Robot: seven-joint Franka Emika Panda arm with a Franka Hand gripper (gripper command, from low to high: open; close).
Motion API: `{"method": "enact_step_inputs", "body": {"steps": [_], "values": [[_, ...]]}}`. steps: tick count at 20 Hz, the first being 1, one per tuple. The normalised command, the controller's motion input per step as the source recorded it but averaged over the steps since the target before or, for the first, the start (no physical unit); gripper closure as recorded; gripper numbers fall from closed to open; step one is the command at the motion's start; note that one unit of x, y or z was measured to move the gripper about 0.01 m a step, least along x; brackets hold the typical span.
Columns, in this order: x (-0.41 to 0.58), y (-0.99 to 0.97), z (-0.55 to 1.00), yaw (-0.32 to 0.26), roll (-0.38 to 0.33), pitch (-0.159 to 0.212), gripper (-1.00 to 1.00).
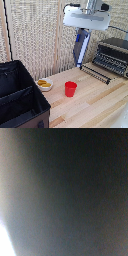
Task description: Please shift your gripper toward the book. Carefully hold the book with your gripper. Gently transport the book using your gripper to the caddy's front section. Safely let the book go into the caddy's front area.
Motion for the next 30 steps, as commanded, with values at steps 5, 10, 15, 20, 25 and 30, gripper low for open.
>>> {"method": "enact_step_inputs", "body": {"steps": [5, 10, 15, 20, 25, 30], "values": [[0.0, 0.63, 0.23, -0.19, 0.0, 0.0, 1.0], [0.0, 0.65, 0.23, -0.181, 0.0, 0.0, 1.0], [0.0, 0.74, 0.18, -0.141, 0.0, 0.001, 1.0], [0.0, 0.79, 0.13, -0.116, -0.001, 0.018, 1.0], [0.0, 0.81, 0.11, -0.103, -0.011, 0.032, 1.0], [0.0, 0.83, 0.15, -0.1, -0.013, 0.023, 1.0]]}}
